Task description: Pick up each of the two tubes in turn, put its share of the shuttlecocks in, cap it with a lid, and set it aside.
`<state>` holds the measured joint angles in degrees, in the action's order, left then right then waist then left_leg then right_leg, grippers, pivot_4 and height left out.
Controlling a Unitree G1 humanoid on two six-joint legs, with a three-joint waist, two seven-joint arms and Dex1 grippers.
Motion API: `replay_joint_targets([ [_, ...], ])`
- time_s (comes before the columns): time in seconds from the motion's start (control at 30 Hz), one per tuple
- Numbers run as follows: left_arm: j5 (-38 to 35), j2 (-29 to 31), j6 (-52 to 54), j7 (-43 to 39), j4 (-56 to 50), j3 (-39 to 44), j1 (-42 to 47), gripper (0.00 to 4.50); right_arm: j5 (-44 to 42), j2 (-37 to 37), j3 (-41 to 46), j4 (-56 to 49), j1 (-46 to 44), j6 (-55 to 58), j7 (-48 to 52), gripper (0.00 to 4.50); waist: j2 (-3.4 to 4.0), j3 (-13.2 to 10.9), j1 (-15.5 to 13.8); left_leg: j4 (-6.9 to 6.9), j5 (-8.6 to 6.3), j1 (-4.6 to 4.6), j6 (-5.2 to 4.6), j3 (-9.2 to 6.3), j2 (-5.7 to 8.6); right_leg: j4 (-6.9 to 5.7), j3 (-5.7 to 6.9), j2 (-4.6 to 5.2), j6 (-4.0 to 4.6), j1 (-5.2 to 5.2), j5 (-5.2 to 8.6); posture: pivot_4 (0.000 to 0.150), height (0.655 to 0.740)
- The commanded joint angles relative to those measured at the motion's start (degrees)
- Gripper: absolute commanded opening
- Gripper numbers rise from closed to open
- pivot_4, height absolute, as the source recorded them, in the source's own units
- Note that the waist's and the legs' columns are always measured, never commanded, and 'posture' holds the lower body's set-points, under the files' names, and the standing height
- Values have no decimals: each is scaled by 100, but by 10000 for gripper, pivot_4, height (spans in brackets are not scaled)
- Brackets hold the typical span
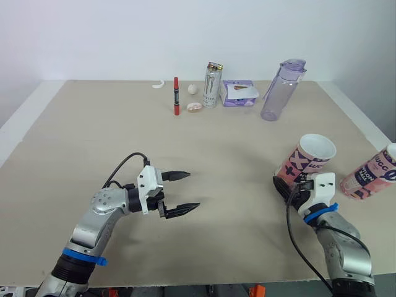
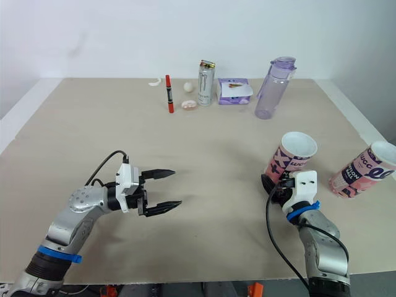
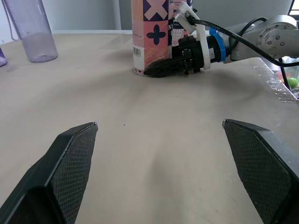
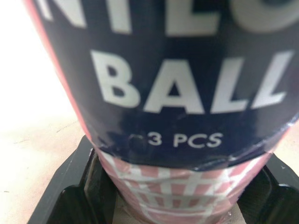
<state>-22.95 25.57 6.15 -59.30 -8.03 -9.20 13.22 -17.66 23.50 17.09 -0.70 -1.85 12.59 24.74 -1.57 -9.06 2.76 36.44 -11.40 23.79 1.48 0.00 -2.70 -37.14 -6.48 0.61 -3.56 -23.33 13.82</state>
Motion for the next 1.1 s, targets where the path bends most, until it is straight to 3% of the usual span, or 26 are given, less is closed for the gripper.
replay_joint_targets([
  [0.03,-20,13,-54,-7,-253,24,5,45000,44,22,-9,144,-21,70,-54,29435,0,0,0,0,0,0,0,0,0,0,0,0,0,0,0,1500,7400],
  [0.13,-17,15,-53,-4,-262,23,1,45000,25,30,16,176,-52,91,-61,29435,-1,1,0,0,0,-1,0,0,0,0,0,0,0,0,0,1500,7400],
  [0.17,-15,19,-52,-3,-263,27,3,45000,15,29,21,178,-61,110,-66,38852,-1,1,1,0,0,-1,0,0,0,0,0,0,1,1,0,1500,7400],
  [0.27,-11,32,-49,-2,-259,37,15,45000,-6,63,1,167,-77,210,-30,43628,-1,1,1,0,0,-1,0,0,0,0,0,0,1,0,0,1500,7400],
  [0.93,-8,1,-54,-46,-191,-5,61,45000,-690,450,490,-1353,1132,1034,352,43628,-2,2,-16,-9,-4,7,3,-6,2,0,3,0,-3,0,23,1500,7400],
  [1.1,-18,32,10,-16,-158,53,58,45000,-608,1029,711,-1570,2026,574,1256,43628,-1,2,-23,-9,-4,10,4,-7,6,1,2,3,-5,0,27,1500,7400],
])
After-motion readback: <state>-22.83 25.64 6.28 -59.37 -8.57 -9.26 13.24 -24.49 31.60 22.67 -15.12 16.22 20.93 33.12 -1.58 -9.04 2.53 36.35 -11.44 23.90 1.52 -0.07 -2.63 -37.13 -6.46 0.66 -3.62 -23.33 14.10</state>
